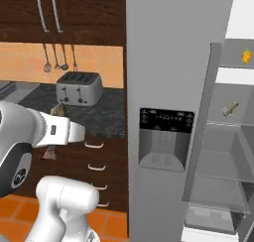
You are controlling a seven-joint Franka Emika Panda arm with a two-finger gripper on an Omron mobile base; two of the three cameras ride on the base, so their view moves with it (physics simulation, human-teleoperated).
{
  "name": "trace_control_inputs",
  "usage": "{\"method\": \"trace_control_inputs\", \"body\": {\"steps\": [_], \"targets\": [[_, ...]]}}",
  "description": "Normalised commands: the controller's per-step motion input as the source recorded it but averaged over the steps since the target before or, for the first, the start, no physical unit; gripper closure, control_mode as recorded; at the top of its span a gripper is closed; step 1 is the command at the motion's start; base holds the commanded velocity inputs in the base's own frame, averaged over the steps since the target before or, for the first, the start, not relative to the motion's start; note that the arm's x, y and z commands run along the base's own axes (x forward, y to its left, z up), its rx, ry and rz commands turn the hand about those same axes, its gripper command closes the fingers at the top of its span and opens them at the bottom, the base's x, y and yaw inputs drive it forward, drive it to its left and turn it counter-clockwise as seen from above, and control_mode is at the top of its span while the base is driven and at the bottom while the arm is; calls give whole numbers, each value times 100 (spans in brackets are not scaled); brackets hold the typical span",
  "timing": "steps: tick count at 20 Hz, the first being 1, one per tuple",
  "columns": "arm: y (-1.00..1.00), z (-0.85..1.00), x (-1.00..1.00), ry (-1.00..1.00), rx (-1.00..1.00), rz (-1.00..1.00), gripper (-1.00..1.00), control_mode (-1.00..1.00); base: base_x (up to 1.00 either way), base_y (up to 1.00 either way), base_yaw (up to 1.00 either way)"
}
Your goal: Place one corn and one fish in each tupperware on the nearby counter, to pack two identical lunches.
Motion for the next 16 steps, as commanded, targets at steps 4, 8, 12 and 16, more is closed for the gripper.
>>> {"method": "trace_control_inputs", "body": {"steps": [4,8,12,16], "targets": [[0,0,0,0,0,0,100,100,0,100,0],[0,0,0,0,0,0,100,100,3,100,-2],[0,0,0,0,0,0,100,100,16,100,-13],[0,0,0,0,0,0,100,100,27,100,-10]]}}
